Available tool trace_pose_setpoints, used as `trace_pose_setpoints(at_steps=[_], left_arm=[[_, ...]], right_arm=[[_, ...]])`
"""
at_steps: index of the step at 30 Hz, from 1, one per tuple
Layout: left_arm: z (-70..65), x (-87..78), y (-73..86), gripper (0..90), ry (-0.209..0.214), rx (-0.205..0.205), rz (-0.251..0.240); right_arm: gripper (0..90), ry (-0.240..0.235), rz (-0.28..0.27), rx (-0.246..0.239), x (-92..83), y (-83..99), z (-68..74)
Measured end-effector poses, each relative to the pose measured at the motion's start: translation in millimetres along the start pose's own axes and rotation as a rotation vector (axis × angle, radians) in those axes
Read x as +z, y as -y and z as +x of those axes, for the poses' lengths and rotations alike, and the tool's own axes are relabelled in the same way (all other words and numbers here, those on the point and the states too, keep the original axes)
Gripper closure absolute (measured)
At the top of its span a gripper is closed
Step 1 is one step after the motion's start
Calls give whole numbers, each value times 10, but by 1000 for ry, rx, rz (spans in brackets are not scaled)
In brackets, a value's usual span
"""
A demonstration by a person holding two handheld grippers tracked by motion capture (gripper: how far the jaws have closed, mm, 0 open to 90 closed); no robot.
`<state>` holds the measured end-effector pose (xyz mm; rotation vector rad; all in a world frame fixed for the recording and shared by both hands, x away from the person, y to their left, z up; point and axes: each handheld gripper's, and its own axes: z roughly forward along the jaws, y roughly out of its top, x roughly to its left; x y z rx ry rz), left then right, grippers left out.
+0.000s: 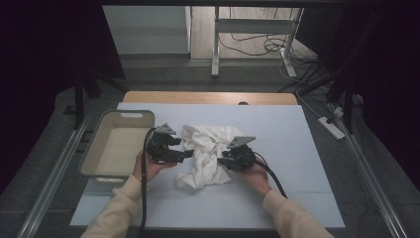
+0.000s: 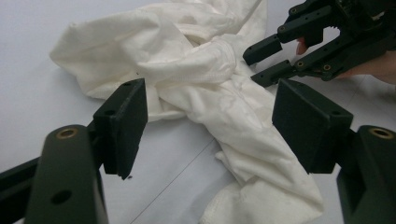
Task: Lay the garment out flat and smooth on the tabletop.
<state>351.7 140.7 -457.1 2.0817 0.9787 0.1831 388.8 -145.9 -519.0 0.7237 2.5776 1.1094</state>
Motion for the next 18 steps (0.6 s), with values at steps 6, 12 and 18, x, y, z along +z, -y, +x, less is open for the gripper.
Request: trace_pose_setpoints(at_steps=[6, 12, 18], left_arm=[[-2, 3, 0, 271, 1, 0, 0], [-8, 18, -2, 271, 2, 2, 7], [-16, 24, -6, 271, 2, 6, 8]], right_arm=[[814, -7, 25, -15, 1, 11, -14], [863, -14, 33, 5, -3, 23, -51], [882, -22, 29, 14, -24, 26, -76]])
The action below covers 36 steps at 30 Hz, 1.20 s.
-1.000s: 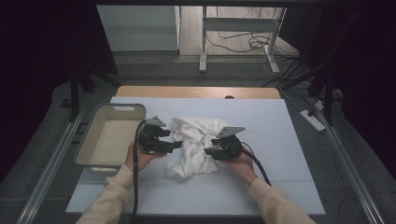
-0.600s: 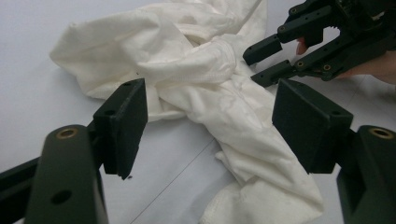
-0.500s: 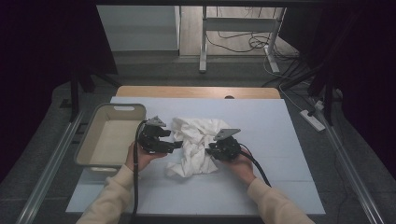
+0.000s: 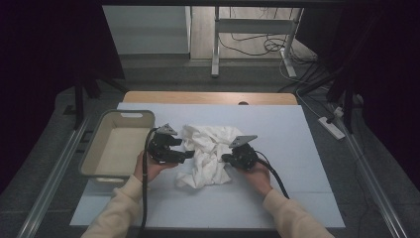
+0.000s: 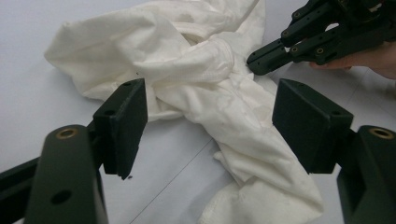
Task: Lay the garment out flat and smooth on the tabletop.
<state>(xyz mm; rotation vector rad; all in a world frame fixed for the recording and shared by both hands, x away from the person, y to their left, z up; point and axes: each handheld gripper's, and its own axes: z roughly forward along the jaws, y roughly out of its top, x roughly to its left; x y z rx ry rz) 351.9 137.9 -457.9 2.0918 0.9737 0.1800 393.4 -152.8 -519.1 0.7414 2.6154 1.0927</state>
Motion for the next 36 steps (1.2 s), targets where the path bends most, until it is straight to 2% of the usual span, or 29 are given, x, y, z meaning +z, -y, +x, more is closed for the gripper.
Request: trace_pose_setpoints(at_steps=[2, 3, 4, 8, 12, 13, 14, 15, 16, 25, 31, 36], left_arm=[[1, 1, 1, 270, 0, 1, -3], [1, 1, 1, 271, 0, 1, -3], [1, 2, 1, 271, 0, 0, -2], [-11, 10, -4, 270, 1, 1, 0], [-17, 18, -3, 269, 1, 4, 5], [-20, 18, 0, 268, 1, 3, 6], [-19, 16, 2, 268, 1, 2, 5], [-19, 16, 2, 268, 1, 2, 5], [-13, 10, 6, 268, 0, 0, 4], [1, 2, 11, 268, -1, -3, 4], [2, 11, 8, 267, 0, -2, 6], [3, 7, 4, 267, 3, -1, 3]], right_arm=[[796, 0, -10, -10, -5, -7, 15], [796, 0, -10, -10, -5, -7, 15], [655, 5, -26, -29, 1, -15, 40], [584, 20, -33, -48, 48, -23, 92], [610, 46, -16, -60, 93, -34, 100], [717, 65, -10, -62, 101, -37, 87], [764, 64, -12, -55, 96, -37, 73], [764, 64, -12, -55, 96, -37, 73], [848, 45, -16, -32, 78, -35, 34], [872, 33, -34, 0, -46, -46, -46], [872, 39, -63, 29, -209, -31, -121], [873, 51, -66, 71, -401, 69, -241]])
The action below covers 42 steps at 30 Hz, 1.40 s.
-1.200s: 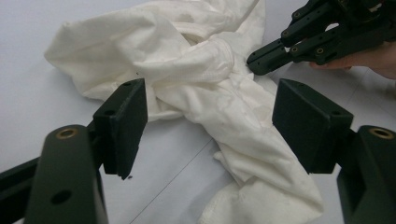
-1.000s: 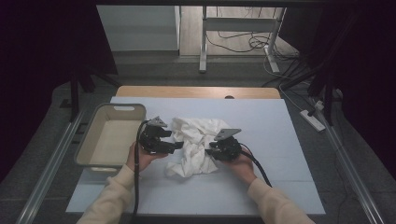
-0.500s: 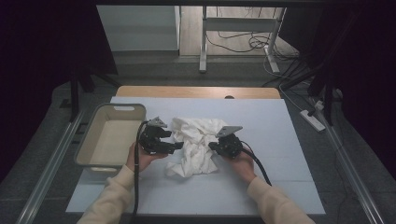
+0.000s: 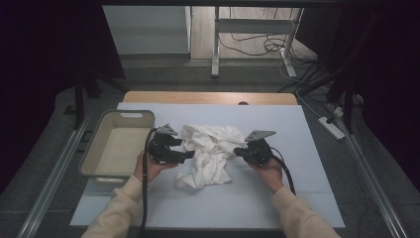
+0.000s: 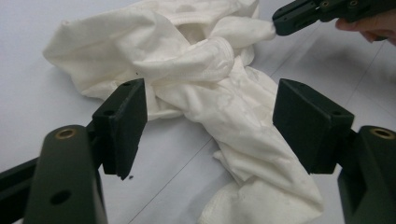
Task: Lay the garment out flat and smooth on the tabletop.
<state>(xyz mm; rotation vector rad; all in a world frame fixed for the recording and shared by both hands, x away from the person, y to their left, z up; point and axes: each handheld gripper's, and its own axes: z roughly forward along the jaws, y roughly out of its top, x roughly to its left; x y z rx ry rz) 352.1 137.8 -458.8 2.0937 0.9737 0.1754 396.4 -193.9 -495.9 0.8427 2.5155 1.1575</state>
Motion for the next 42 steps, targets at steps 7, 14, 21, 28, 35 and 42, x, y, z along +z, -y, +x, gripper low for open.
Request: trace_pose_setpoints(at_steps=[7, 14, 21, 28, 35, 42], left_arm=[[2, 9, -11, 267, -1, -1, 3], [-6, 15, -20, 267, 2, 2, 2], [-1, 10, -18, 267, 2, 0, 3], [3, 6, -16, 267, 1, -1, 3], [5, 5, -13, 267, 1, -2, 2], [10, -2, -12, 267, -2, -2, 2]], right_arm=[[872, 15, 16, 42, -171, 134, -161], [872, 38, 19, 57, -262, 179, -238], [872, 63, 27, 88, -330, 240, -374], [872, 91, 35, 123, -394, 287, -487], [872, 117, 37, 154, -454, 343, -600], [872, 157, 20, 171, -587, 363, -709]])
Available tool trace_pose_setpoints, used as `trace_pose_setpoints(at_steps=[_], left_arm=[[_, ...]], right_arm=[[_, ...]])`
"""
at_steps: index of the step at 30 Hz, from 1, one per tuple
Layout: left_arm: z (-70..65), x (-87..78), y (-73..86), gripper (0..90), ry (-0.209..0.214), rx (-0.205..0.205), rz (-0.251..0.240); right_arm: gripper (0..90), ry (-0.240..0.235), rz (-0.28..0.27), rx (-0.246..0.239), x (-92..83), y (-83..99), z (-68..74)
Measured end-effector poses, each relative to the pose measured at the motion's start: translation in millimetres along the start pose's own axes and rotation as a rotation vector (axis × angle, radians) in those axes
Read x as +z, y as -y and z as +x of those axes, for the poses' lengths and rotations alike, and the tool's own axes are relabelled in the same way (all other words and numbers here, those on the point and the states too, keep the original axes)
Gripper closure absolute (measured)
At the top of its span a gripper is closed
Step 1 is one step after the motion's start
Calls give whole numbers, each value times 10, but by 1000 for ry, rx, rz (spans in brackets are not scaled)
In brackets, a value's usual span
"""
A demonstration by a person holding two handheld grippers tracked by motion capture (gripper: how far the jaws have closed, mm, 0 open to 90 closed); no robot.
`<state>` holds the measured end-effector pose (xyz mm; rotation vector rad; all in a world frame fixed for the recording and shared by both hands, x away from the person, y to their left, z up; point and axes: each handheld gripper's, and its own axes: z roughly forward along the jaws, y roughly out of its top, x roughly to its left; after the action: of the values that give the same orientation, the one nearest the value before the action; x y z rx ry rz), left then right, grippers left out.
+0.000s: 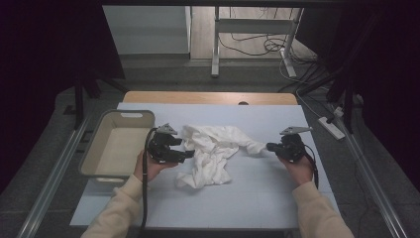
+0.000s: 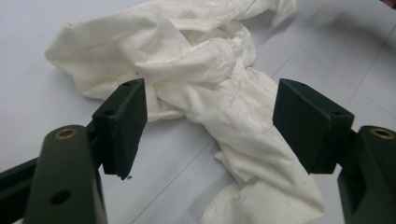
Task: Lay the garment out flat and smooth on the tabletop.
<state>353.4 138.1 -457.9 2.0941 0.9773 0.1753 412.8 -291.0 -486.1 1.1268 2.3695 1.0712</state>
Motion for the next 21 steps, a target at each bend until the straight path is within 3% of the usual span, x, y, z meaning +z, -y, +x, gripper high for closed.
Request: trace_pose_setpoints(at_steps=[6, 21], left_arm=[[-1, 1, -1, 267, 0, 1, 1], [13, 1, 4, 266, 0, -7, -1]], right_arm=[[872, 29, -6, 43, -81, 46, -153], [872, 91, 17, 66, -172, 120, -341]])
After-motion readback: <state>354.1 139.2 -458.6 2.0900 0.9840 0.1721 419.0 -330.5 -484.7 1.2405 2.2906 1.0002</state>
